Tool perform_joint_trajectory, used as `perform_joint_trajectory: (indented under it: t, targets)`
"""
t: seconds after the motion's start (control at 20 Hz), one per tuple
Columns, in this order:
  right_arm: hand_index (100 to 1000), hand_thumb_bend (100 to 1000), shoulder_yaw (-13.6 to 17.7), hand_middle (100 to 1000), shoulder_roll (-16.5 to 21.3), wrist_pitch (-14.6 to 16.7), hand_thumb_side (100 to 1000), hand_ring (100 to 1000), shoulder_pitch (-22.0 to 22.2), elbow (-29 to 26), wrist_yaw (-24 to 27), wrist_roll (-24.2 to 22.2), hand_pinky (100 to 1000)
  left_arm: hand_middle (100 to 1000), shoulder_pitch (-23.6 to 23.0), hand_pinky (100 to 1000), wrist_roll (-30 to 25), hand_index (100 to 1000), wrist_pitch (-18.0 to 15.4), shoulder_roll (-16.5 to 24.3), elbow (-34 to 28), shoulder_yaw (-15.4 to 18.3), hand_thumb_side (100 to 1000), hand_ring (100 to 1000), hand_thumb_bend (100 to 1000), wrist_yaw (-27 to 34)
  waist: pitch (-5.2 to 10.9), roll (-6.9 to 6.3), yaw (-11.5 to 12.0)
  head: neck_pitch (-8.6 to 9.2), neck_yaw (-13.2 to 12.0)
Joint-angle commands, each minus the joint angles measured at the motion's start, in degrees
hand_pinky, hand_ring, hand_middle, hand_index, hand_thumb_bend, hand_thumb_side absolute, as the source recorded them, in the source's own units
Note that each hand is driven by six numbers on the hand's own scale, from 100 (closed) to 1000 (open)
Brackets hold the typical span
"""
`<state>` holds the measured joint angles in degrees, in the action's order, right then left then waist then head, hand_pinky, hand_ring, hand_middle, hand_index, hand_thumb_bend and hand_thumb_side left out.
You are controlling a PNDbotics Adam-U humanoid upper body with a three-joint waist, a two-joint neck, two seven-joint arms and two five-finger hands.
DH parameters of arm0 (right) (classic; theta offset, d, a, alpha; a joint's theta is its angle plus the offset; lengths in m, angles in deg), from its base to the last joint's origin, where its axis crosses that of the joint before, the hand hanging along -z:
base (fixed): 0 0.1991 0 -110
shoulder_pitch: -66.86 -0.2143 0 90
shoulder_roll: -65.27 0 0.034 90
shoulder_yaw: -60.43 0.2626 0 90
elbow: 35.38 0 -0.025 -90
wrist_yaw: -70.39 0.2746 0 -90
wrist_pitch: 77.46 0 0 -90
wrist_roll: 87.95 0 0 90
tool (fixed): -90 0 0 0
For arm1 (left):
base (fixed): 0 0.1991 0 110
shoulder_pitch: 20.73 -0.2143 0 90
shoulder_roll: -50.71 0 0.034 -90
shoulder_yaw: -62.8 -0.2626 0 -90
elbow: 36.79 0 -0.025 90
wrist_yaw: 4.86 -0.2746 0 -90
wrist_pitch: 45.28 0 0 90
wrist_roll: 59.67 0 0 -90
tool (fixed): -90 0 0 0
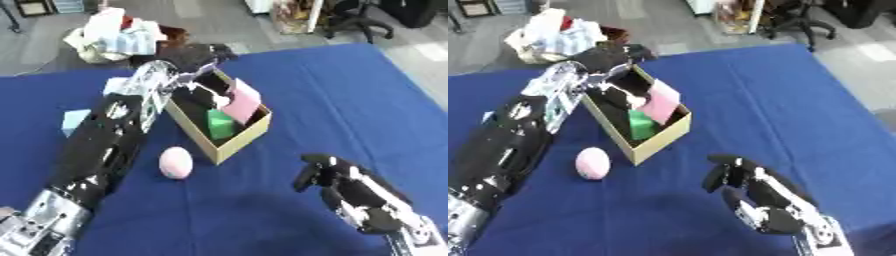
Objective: Pick up objects on the table and place them in the box.
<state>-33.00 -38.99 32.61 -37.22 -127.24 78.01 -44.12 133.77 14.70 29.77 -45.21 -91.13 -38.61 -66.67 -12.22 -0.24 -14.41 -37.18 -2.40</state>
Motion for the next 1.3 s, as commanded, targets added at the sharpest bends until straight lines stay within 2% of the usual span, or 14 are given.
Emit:
perform_joint_trajectory:
  t: [0.05,0.45,0.7,0.85,1.05,1.1,1.15,1.3]
  targets:
    - [913,100,0.51,651,0.58,0.58,442,706,-0.45,-0.61,-0.13,-0.15,676,904,0.73,903,-0.77,953,0.48,3.95,-4.96,-0.24,517,861,270,4.65,1.13,0.51,0.27,0.68,0.75]
    - [913,100,1.13,651,1.07,0.69,444,706,-0.36,-0.57,-0.44,0.45,676,887,-3.90,897,-3.63,952,2.60,13.07,-12.05,-0.45,500,857,286,11.38,1.23,0.28,1.81,0.67,1.96]
    - [913,100,1.42,651,1.35,0.64,444,706,-0.24,-0.66,-0.63,0.71,676,885,-7.84,897,-7.83,953,1.45,18.82,-14.23,-0.80,429,860,289,14.01,1.34,-0.09,2.69,0.67,2.40]
    - [913,100,1.55,651,1.52,0.63,444,706,-0.11,-0.67,-0.76,0.83,676,882,-9.64,892,-11.69,952,-0.45,21.46,-13.56,-0.32,417,855,287,15.91,1.45,-0.22,3.02,0.70,2.51]
    - [913,100,1.73,651,1.70,0.66,444,706,0.05,-0.62,-0.88,1.06,676,877,-11.21,887,-16.46,950,-2.61,23.84,-10.46,0.55,433,854,333,15.47,1.62,-0.31,3.29,0.66,2.70]
    - [913,100,1.74,651,1.71,0.67,444,706,0.08,-0.61,-0.89,1.08,675,872,-11.47,884,-17.20,947,-2.91,24.11,-9.34,0.86,345,851,350,15.09,1.64,-0.31,3.35,0.64,2.76]
    - [913,100,1.76,651,1.71,0.68,444,706,0.11,-0.61,-0.90,1.10,675,870,-11.67,883,-17.73,946,-3.14,24.26,-8.21,1.18,448,850,341,14.72,1.65,-0.30,3.40,0.62,2.80]
    - [913,100,1.82,651,1.75,0.70,443,706,0.16,-0.58,-0.94,1.20,675,865,-12.19,880,-18.51,945,-3.60,24.51,-5.09,1.86,463,847,375,12.73,1.65,-0.25,3.50,0.50,2.91]
